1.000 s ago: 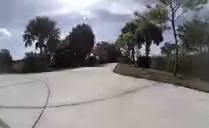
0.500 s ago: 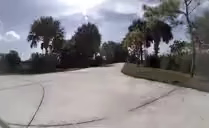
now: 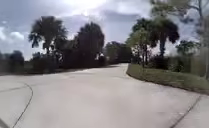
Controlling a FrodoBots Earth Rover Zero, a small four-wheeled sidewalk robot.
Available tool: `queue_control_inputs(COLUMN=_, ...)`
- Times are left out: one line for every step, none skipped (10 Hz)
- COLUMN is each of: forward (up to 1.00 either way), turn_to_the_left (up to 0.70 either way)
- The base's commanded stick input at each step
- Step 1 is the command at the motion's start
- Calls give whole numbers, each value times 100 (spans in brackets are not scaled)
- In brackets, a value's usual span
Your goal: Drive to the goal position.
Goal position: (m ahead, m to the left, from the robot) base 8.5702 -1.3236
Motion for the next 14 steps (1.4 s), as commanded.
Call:
queue_control_inputs(forward=85, turn_to_the_left=0)
queue_control_inputs(forward=85, turn_to_the_left=0)
queue_control_inputs(forward=85, turn_to_the_left=0)
queue_control_inputs(forward=85, turn_to_the_left=0)
queue_control_inputs(forward=85, turn_to_the_left=0)
queue_control_inputs(forward=85, turn_to_the_left=0)
queue_control_inputs(forward=85, turn_to_the_left=0)
queue_control_inputs(forward=85, turn_to_the_left=0)
queue_control_inputs(forward=85, turn_to_the_left=0)
queue_control_inputs(forward=85, turn_to_the_left=0)
queue_control_inputs(forward=85, turn_to_the_left=0)
queue_control_inputs(forward=85, turn_to_the_left=0)
queue_control_inputs(forward=85, turn_to_the_left=0)
queue_control_inputs(forward=85, turn_to_the_left=0)
